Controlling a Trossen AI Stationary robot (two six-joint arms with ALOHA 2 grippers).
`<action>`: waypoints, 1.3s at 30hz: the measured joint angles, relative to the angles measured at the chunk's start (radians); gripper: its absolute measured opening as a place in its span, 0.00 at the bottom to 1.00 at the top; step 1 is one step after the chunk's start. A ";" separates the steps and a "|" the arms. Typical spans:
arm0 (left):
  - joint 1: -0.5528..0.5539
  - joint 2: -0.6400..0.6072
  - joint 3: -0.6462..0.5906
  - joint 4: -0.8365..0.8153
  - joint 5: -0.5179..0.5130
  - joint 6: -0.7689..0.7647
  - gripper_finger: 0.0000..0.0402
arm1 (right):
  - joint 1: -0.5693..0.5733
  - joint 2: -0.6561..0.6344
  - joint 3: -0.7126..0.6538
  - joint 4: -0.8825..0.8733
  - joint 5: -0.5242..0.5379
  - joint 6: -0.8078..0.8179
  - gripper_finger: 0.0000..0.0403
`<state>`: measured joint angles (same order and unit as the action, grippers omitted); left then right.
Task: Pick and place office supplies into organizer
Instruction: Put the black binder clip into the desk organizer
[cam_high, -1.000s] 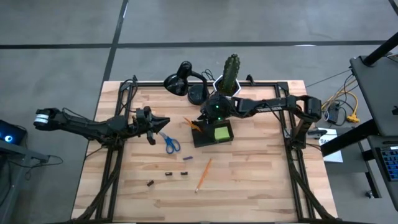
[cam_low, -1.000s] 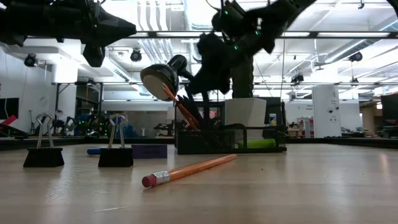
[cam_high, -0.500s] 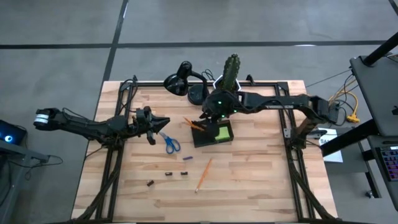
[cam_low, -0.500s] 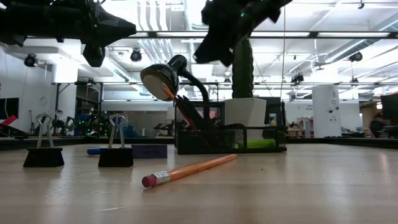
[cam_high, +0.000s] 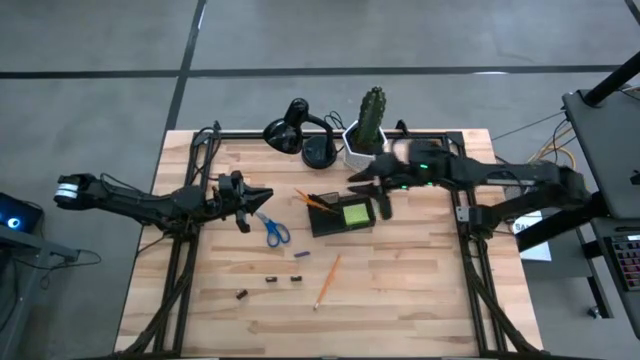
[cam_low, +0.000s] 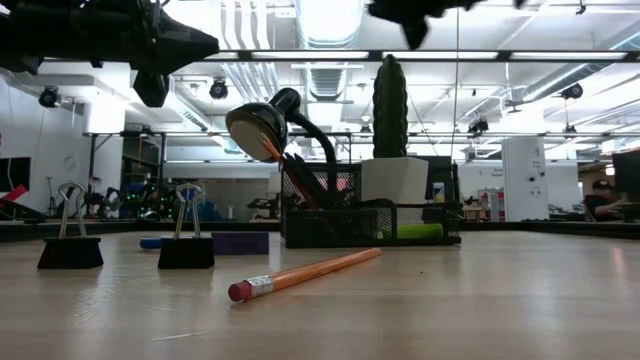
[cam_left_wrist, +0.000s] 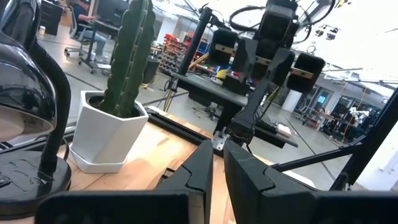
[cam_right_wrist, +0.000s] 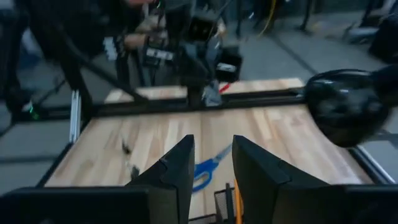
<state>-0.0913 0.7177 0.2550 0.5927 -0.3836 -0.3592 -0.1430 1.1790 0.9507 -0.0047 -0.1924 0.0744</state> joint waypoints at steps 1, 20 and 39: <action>0.000 0.000 0.000 0.001 0.000 0.000 0.06 | 0.001 -0.044 -0.048 0.029 0.021 0.018 0.24; 0.000 0.000 0.000 0.002 0.000 0.000 0.06 | 0.009 -0.648 -0.709 0.359 0.199 0.217 0.20; 0.000 0.029 0.033 0.045 0.100 0.057 0.17 | 0.010 -0.778 -0.873 0.360 0.308 0.397 0.16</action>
<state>-0.0910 0.7471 0.2877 0.6374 -0.2835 -0.3022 -0.1333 0.4011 0.0780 0.3557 0.1154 0.4717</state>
